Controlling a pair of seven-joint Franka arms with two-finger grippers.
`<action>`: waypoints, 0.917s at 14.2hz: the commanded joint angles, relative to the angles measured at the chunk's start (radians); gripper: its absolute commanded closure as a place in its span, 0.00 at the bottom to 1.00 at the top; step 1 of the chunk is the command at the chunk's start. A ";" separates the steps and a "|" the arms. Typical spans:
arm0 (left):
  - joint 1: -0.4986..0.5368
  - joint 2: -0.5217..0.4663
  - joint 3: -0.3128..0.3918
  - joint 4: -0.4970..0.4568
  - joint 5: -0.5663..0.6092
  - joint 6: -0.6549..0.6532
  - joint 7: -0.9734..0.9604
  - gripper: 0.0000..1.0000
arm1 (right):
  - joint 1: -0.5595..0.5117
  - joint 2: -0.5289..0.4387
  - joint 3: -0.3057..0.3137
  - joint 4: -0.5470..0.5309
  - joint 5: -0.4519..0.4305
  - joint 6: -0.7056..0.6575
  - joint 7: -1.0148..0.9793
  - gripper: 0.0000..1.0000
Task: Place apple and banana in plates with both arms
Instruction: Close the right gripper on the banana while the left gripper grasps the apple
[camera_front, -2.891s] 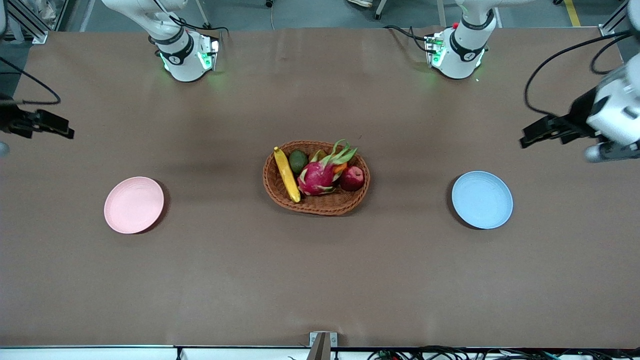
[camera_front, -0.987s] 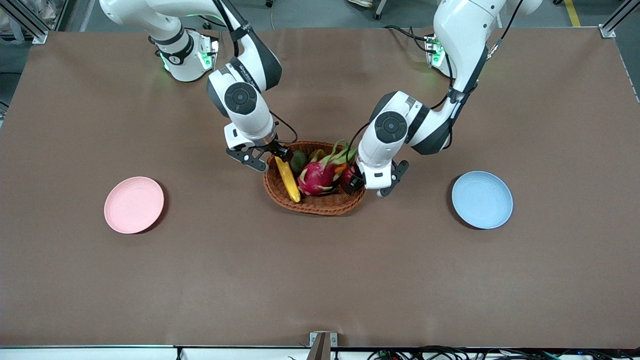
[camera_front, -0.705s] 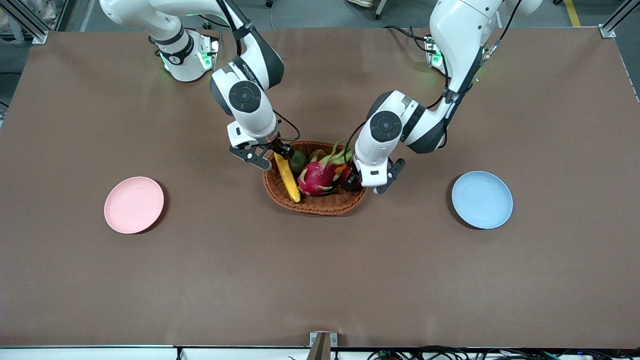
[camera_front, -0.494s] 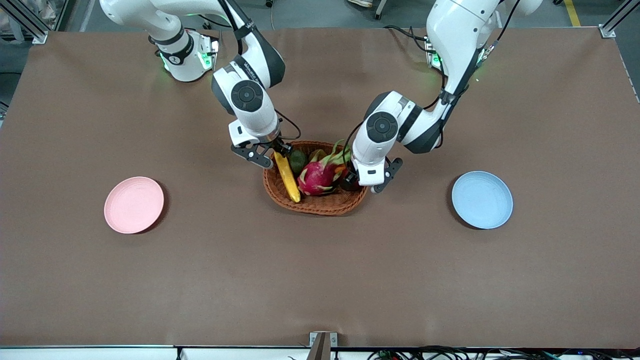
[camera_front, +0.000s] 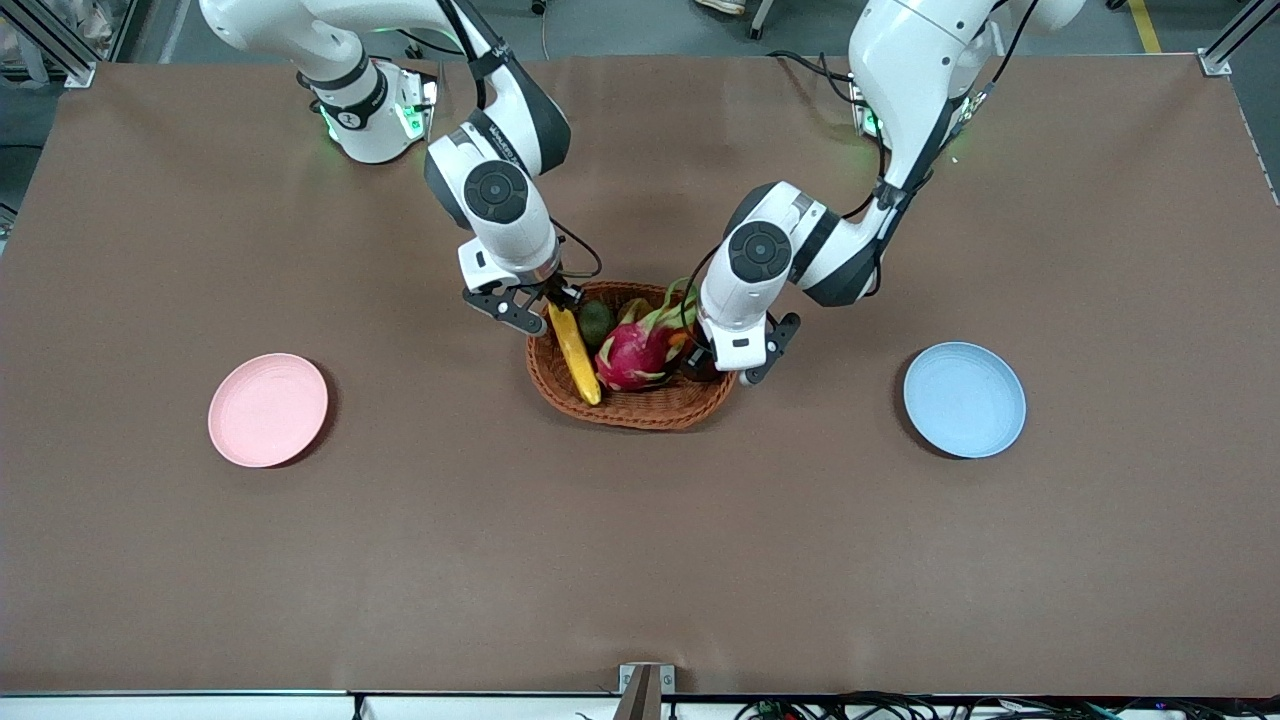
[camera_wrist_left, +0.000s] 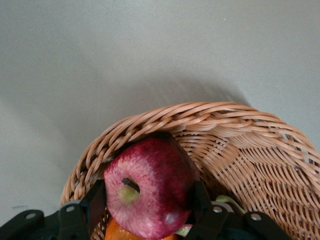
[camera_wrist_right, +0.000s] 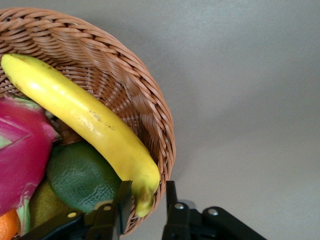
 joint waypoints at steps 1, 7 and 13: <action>-0.007 -0.002 0.005 0.001 -0.018 -0.003 -0.010 0.70 | 0.013 -0.015 -0.009 -0.021 0.004 0.016 0.009 0.79; 0.012 -0.030 0.006 0.100 -0.018 -0.127 -0.009 0.71 | 0.007 -0.021 -0.009 -0.014 0.004 0.001 0.003 1.00; 0.104 -0.146 0.017 0.137 -0.001 -0.310 0.052 0.71 | -0.068 -0.121 -0.017 0.083 0.005 -0.209 -0.059 1.00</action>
